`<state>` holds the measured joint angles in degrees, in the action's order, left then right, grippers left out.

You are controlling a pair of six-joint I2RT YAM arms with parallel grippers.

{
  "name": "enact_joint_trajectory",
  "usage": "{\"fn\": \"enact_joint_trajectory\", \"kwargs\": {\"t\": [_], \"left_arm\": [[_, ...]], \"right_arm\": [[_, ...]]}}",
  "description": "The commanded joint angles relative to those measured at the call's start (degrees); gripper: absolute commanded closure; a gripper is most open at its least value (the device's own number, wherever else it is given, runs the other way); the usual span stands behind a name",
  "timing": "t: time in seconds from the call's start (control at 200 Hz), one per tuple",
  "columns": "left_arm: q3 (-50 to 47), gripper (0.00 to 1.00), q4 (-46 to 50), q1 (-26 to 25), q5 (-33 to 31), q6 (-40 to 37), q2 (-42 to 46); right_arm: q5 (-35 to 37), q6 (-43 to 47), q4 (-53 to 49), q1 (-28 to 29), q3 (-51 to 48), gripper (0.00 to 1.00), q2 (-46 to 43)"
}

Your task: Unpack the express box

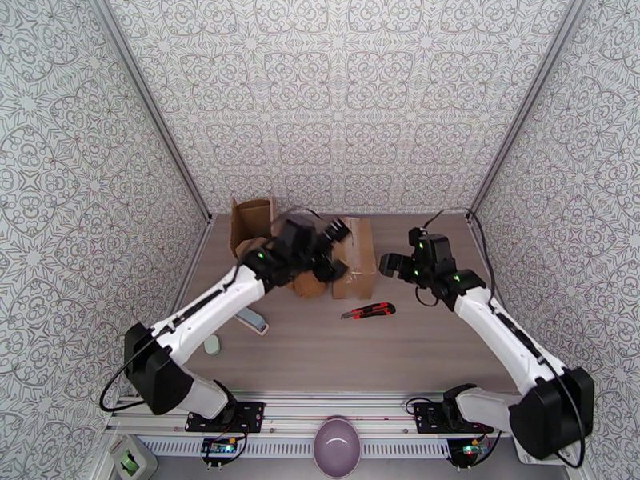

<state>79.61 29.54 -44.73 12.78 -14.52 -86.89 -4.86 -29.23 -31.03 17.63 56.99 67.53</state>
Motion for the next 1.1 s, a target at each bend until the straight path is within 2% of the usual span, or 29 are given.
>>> {"fn": "enact_joint_trajectory", "kwargs": {"t": [0.0,0.055,0.185,0.48,0.525,0.645,0.73,1.095], "left_arm": [[-1.7,0.35,3.1,-5.3,1.1,-4.7,-4.0],[-1.5,0.39,2.8,-6.3,2.7,-4.0,-6.8],[-0.9,0.40,1.7,-6.9,4.2,-4.0,-12.1],[1.7,0.39,1.7,-8.9,2.7,-6.1,-21.4],[1.3,0.37,0.6,-8.9,1.8,-6.0,-22.4],[2.2,0.31,-0.4,-8.9,-5.5,-6.3,-25.9],[3.4,0.28,-1.3,-8.5,-7.5,-6.8,-28.3],[6.3,0.21,-3.5,-7.2,-8.9,-6.5,-33.5]], "right_arm": [[2.8,-3.1,-2.6,-0.2,-1.8,0.03,-7.2],[2.8,-3.4,-3.8,-0.2,-1.9,0.04,-9.3],[2.2,-4.1,-6.0,-0.1,-2.0,0.05,-13.2],[2.3,-7.0,-7.1,0.4,-4.7,0.07,-17.4],[2.6,-7.1,-7.2,0.4,-4.9,0.07,-17.5],[3.2,-6.9,-7.1,0.4,-5.0,0.07,-17.0],[3.3,-6.8,-6.2,0.5,-5.0,0.07,-16.2],[2.1,-6.3,-3.4,0.7,-5.5,0.07,-13.4]]}}
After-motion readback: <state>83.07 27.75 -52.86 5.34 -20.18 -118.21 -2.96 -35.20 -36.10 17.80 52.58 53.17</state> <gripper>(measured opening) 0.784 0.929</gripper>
